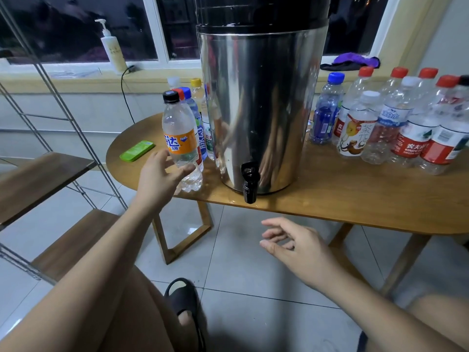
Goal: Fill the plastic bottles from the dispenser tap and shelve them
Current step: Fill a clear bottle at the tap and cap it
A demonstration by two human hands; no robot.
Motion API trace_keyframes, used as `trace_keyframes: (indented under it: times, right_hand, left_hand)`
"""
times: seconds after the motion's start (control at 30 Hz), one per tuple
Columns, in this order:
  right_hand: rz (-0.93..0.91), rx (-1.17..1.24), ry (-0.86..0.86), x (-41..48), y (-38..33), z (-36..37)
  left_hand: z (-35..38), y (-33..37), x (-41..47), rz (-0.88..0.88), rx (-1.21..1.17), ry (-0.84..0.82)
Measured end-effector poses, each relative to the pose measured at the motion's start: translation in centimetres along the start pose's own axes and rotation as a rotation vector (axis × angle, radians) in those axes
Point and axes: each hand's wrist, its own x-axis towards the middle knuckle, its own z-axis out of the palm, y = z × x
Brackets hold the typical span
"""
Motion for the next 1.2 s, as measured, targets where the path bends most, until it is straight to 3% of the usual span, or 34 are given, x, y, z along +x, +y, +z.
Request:
trace_keyframes:
  times: [0.4, 0.67, 0.8, 0.97, 1.1, 1.2]
  right_hand:
    - [0.015, -0.020, 0.004, 0.2, 0.3, -0.4]
    - [0.023, -0.015, 0.034, 0.5, -0.1, -1.6]
    - [-0.006, -0.047, 0.131, 1.6, -0.1, -3.4]
    - [0.020, -0.070, 0.283, 4.0, -0.9, -7.3]
    - [0.025, -0.132, 0.360, 8.3, -2.0, -11.7]
    - [0.046, -0.224, 0.446, 12.9, -3.0, -14.7]
  left_hand:
    - [2.9, 0.4, 4.1, 0.035, 0.102, 0.011]
    - [2.6, 0.0, 2.9, -0.078, 0.044, -0.009]
    - [1.9, 0.5, -0.3, -0.087, 0.015, -0.014]
    - [2.4, 1.7, -5.1, -0.081, -0.002, -0.132]
    - [4.3, 2.5, -7.6, -0.057, 0.020, -0.246]
    - [5.6, 2.6, -8.0, -0.015, 0.061, -0.240]
